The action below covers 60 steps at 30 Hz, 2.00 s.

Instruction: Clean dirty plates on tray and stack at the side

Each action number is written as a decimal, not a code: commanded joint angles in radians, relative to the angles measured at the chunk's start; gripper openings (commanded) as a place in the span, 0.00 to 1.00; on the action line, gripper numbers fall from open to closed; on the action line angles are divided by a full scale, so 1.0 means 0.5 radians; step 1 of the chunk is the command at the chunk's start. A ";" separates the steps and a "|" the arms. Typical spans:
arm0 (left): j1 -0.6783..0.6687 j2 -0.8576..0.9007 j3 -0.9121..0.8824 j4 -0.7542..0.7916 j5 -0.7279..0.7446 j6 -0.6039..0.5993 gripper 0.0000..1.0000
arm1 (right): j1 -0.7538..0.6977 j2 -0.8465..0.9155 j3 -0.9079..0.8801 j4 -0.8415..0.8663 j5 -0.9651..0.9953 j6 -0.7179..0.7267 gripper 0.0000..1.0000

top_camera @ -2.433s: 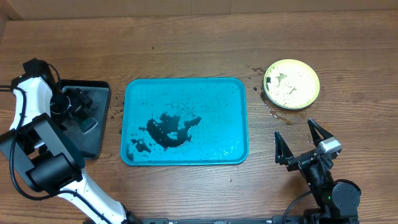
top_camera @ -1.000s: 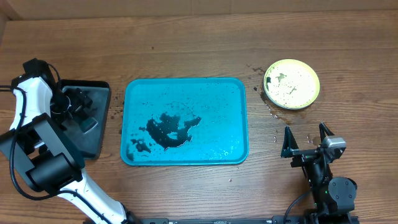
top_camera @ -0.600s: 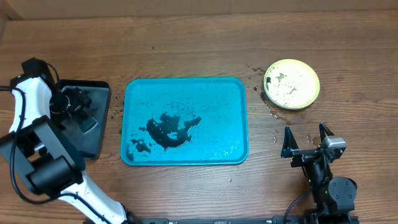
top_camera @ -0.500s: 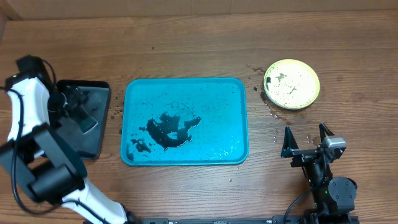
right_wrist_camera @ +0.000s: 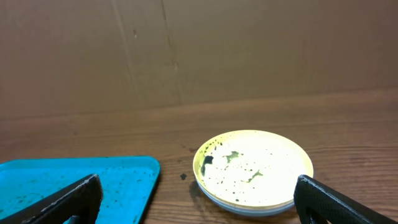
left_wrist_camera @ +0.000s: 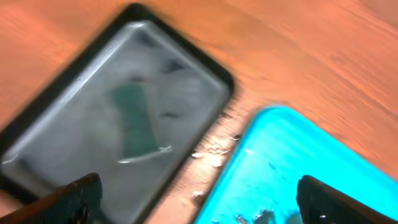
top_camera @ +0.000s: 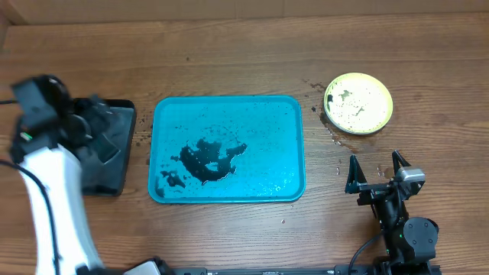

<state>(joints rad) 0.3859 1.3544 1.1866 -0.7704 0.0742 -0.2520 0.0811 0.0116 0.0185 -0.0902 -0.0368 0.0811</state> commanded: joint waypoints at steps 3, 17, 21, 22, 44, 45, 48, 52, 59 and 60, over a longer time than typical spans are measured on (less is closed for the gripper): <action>-0.230 -0.504 -0.583 0.416 0.307 0.328 1.00 | 0.006 -0.018 -0.021 0.013 0.020 -0.007 1.00; -0.347 -1.377 -1.463 0.788 0.304 0.326 1.00 | 0.006 -0.018 -0.021 0.013 0.020 -0.007 1.00; -0.391 -1.573 -1.720 1.059 0.352 0.317 1.00 | 0.006 -0.018 -0.021 0.013 0.020 -0.007 1.00; -0.401 -1.614 -1.774 1.124 0.365 0.317 1.00 | 0.006 -0.018 -0.021 0.013 0.020 -0.007 1.00; -0.539 -2.314 -2.364 1.872 0.251 0.319 1.00 | 0.006 -0.018 -0.021 0.013 0.020 -0.007 1.00; -0.543 -2.318 -2.364 1.860 0.242 0.319 1.00 | 0.006 -0.018 -0.021 0.013 0.020 -0.007 1.00; -0.543 -2.339 -2.364 1.730 0.233 0.319 1.00 | 0.006 -0.018 -0.021 0.013 0.020 -0.007 1.00; -0.552 -2.424 -2.364 1.443 0.201 0.318 1.00 | 0.006 -0.018 -0.021 0.013 0.020 -0.007 1.00; -0.649 -2.599 -2.364 1.406 0.143 0.376 1.00 | 0.006 -0.018 -0.021 0.013 0.020 -0.007 1.00; -0.665 -2.625 -2.364 1.406 0.143 0.378 1.00 | 0.006 -0.018 -0.021 0.013 0.020 -0.007 1.00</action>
<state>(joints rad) 0.0761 0.0853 0.0086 -0.0612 0.1707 -0.0967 0.0811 0.0113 0.0185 -0.0906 -0.0368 0.0807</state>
